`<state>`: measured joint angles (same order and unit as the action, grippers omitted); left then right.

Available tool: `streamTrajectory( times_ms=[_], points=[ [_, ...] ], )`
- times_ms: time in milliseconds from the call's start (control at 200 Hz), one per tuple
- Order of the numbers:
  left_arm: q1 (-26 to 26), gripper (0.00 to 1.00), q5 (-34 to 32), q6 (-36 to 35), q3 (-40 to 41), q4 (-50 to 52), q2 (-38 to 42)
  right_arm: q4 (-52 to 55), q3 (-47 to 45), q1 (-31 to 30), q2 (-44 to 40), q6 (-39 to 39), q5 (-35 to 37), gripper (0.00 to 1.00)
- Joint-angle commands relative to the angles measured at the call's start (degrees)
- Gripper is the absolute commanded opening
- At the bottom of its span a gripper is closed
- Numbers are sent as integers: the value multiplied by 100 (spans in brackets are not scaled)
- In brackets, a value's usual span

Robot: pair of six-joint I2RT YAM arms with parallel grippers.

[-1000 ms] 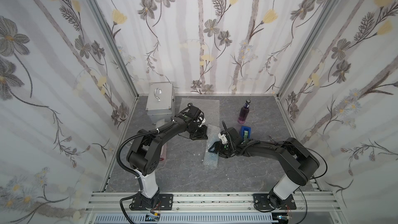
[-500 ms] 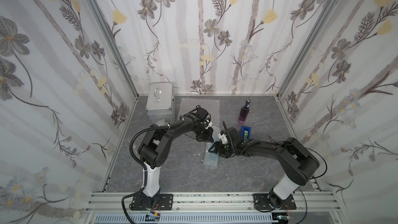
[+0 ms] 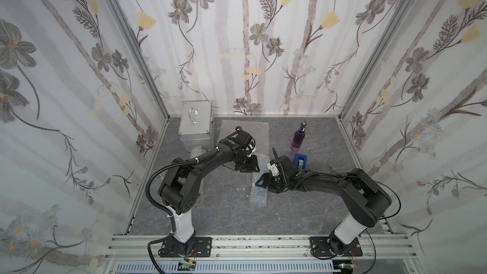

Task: Wrap wine bottles in bubble wrap
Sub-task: Wrap the wine bottle in bubble wrap.

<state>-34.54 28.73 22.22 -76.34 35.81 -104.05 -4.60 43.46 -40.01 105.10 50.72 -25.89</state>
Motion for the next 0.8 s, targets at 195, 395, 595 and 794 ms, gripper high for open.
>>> streamTrajectory(
  times_ms=[195,395,595,794],
  points=[
    [-16,56,376,30,-37,-221,-494,144,-4,1,72,-53,282,58],
    [-9,51,414,150,-179,-203,-843,134,3,-6,54,-71,270,58],
    [-9,35,283,222,-123,-206,-901,169,5,1,7,-89,266,61],
    [-9,31,188,255,-171,-128,-963,591,37,-1,-474,-115,475,65]
  ],
)
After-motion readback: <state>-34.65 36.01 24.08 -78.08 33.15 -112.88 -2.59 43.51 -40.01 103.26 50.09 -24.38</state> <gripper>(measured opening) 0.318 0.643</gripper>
